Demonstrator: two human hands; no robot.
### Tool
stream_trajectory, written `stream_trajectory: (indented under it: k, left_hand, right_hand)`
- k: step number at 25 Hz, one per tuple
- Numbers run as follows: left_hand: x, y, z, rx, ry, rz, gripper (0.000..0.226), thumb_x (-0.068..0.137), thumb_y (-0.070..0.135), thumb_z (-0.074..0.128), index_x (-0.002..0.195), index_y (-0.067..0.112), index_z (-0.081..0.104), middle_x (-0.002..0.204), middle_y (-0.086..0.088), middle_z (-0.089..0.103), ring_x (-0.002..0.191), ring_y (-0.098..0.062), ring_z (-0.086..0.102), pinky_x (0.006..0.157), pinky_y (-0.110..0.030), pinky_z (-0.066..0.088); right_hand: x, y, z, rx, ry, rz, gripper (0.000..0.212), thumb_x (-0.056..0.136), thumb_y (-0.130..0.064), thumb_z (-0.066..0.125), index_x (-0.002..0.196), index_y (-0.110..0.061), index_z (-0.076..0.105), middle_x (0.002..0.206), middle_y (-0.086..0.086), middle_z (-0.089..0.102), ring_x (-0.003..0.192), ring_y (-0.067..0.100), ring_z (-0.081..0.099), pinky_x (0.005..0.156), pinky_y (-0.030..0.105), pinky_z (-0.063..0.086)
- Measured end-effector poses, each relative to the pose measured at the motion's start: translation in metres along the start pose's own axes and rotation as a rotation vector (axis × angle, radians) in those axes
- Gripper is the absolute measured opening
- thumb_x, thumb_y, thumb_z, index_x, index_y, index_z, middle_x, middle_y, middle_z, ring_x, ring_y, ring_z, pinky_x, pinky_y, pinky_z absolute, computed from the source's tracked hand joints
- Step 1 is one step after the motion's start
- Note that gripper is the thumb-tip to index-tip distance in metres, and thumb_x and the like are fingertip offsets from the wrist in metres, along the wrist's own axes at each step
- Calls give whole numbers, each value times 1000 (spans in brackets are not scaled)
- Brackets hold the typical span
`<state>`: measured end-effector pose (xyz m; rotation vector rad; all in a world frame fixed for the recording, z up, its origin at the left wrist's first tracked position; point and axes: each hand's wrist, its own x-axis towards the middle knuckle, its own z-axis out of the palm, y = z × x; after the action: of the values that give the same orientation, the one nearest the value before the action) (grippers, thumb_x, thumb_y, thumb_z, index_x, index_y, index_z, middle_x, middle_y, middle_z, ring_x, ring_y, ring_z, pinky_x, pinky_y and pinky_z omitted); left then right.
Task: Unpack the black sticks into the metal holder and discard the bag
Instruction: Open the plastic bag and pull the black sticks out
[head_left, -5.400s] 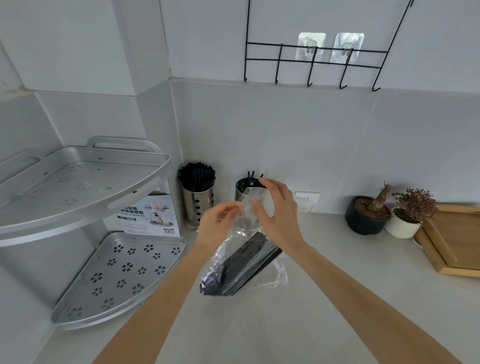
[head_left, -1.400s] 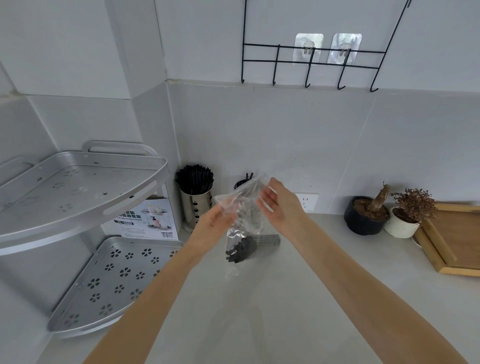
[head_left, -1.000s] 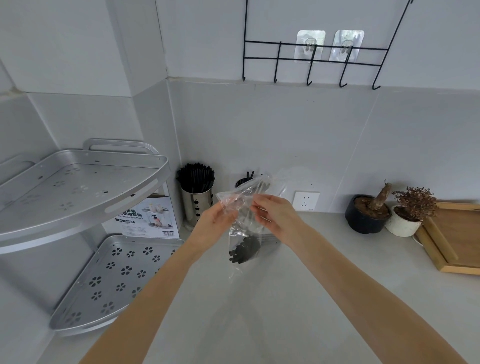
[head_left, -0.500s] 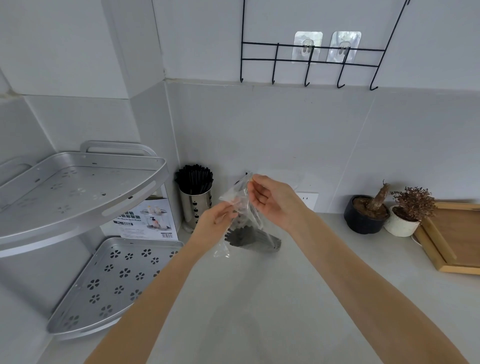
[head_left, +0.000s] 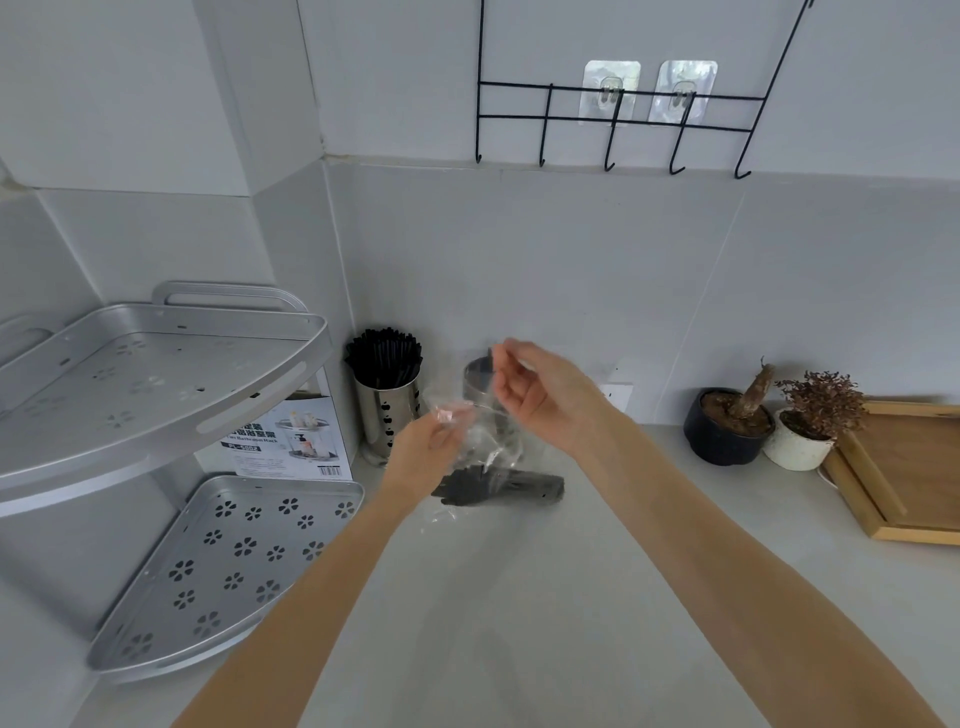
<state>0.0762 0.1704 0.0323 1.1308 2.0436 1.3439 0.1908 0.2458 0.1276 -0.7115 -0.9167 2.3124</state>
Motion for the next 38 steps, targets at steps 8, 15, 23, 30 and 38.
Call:
stream_trajectory:
  k: [8,15,23,30,38]
  left_hand:
    - [-7,-10,-2,-110,-56,-17,29,88,9,55,116,17,58,102,5,65,90,-12,61,78,-6,46]
    - [-7,-19,-4,-281,-17,-151,14,88,15,56,90,27,64,99,7,63,94,-9,57,89,-21,40]
    - [13,-35,-6,-351,28,-204,11,87,21,57,82,26,65,91,8,66,92,-14,56,89,-30,41]
    - [37,-50,-4,-349,114,-218,23,94,19,45,81,28,62,86,13,69,81,-4,57,78,-24,43]
    - [56,-66,-3,-464,107,-286,13,90,24,52,90,22,65,108,-6,68,104,-23,62,98,-34,44]
  right_hand:
    - [8,-10,0,-100,43,-73,10,90,-11,54,81,-9,57,78,1,63,71,9,65,59,17,55]
    - [18,-7,-16,-177,4,-112,6,91,-16,54,94,-15,59,97,0,65,92,10,62,88,23,47]
    - [45,12,-64,-338,244,-110,20,88,-4,54,106,-13,56,89,-3,59,87,11,56,80,22,45]
    - [80,40,-128,-889,440,-45,72,86,-12,60,146,-16,20,151,6,22,138,21,30,107,32,29]
    - [108,55,-159,-894,320,46,78,87,-17,60,148,-17,11,153,0,26,139,21,28,107,30,26]
